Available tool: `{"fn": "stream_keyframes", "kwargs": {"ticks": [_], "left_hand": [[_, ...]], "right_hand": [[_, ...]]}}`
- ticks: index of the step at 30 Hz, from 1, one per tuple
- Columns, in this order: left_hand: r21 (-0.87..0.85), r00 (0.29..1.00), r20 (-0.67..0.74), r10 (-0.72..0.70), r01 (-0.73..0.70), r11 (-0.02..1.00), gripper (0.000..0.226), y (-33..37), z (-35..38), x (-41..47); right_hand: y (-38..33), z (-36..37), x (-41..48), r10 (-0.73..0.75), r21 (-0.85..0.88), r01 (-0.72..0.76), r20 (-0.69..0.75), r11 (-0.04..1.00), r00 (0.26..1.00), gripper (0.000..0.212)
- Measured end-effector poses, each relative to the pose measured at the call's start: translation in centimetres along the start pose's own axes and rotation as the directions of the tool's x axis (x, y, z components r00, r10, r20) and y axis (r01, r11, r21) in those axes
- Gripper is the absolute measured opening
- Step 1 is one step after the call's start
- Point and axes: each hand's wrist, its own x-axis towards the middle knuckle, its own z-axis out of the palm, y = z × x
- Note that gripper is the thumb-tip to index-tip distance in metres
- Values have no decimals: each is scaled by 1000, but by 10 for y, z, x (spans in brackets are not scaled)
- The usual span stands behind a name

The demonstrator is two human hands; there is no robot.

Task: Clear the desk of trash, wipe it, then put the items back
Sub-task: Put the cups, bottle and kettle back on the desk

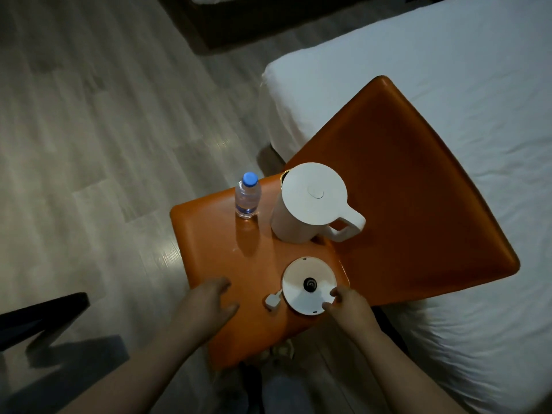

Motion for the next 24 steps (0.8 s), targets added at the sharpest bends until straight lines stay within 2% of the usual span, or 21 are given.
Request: {"fn": "stream_keyframes", "kwargs": {"ticks": [9, 18, 24], "left_hand": [[76, 999, -41, 24, -21, 997, 51, 4, 22, 58], [98, 999, -25, 38, -35, 995, 51, -7, 51, 84], [107, 999, -13, 44, -42, 993, 51, -11, 62, 93]], "right_hand": [[10, 22, 59, 18, -5, -18, -6, 1000, 1000, 59], [16, 54, 98, 78, 36, -76, -51, 996, 996, 99], [13, 68, 110, 132, 45, -128, -91, 991, 987, 110]]}}
